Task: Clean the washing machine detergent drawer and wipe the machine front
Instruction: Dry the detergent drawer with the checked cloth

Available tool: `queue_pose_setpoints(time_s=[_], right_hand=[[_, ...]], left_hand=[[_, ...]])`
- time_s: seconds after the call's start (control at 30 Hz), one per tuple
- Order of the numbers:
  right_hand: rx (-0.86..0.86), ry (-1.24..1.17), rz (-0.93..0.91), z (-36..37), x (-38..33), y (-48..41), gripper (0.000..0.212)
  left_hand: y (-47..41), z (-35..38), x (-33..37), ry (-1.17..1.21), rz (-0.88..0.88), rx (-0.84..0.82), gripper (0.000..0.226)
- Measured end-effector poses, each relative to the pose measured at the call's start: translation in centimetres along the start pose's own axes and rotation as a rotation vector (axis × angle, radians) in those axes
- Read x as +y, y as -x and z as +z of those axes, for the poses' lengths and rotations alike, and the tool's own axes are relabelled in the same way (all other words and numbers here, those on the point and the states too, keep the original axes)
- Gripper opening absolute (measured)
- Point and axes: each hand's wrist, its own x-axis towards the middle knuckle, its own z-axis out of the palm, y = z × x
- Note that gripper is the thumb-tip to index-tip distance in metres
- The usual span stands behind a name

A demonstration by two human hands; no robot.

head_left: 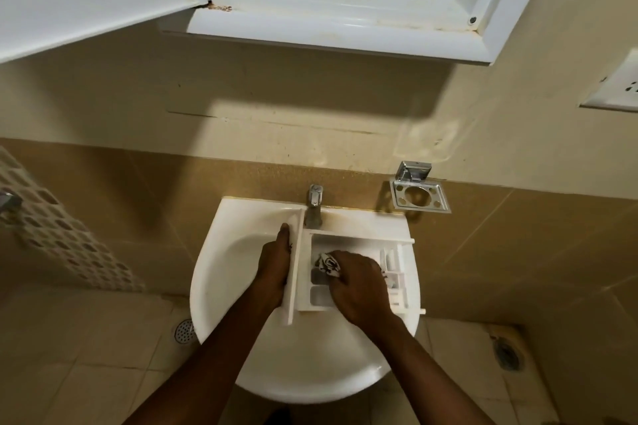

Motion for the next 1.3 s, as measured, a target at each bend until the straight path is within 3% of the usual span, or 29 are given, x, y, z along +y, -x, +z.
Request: queue_pose_setpoints(time_s=[0.1, 0.23, 0.3, 0.4, 0.5, 0.57, 0.67, 0.73, 0.87, 0.93, 1.17, 1.3], right_hand=[[-0.075, -0.242, 0.222, -1.7, 1.8, -0.7, 0.032], [0.108, -0.98, 0.666, -5.0, 2.9, -1.8, 0.032], [0.194, -1.227, 0.749, -7.0, 3.1, -2.6, 0.031], [0.381, -1.389, 0.682, -9.8, 3.5, -4.7, 0.03], [0.577, -1.182, 0.484, -12.2, 4.4, -7.6, 0.021], [0.607, -0.763, 0.282, -13.1, 5.5, -9.2, 0.033], [0.281, 0.028, 0.097, -12.3, 8.6, -11.0, 0.061], [0.053, 0.239, 0.12, -11.4, 9.7, -11.1, 0.059], [-0.063, 0.276, 0.151, -11.6, 9.4, -10.7, 0.096], [-0.07, 0.285, 0.126, -12.1, 8.9, -10.4, 0.101], [0.351, -0.088, 0.024, -7.8, 6.3, -3.9, 0.04], [0.281, -0.16, 0.138, -3.7, 5.6, -0.5, 0.038]], left_hand=[[0.1, -0.3, 0.3, -0.009, 0.019, -0.008, 0.055], [0.2, 0.7, 1.3, -0.036, 0.054, -0.011, 0.054], [0.1, 1.3, 1.9, -0.035, 0.05, -0.011, 0.056], [-0.3, 1.6, 2.5, -0.019, 0.013, -0.003, 0.056], [-0.7, 1.5, 2.7, -0.018, 0.005, 0.01, 0.056], [-0.9, 1.2, 2.8, -0.028, 0.007, 0.022, 0.057], [-0.7, 0.6, 2.9, -0.027, 0.007, 0.045, 0.057], [-0.8, 0.2, 2.6, -0.018, 0.005, 0.058, 0.055], [-0.4, 0.0, 2.0, 0.022, 0.001, 0.071, 0.053], [-0.2, 0.2, 2.0, 0.037, 0.014, 0.067, 0.051], [1.2, -1.6, 2.0, 0.062, 0.065, 0.098, 0.051], [3.0, -4.6, 1.5, 0.1, 0.06, 0.118, 0.053]])
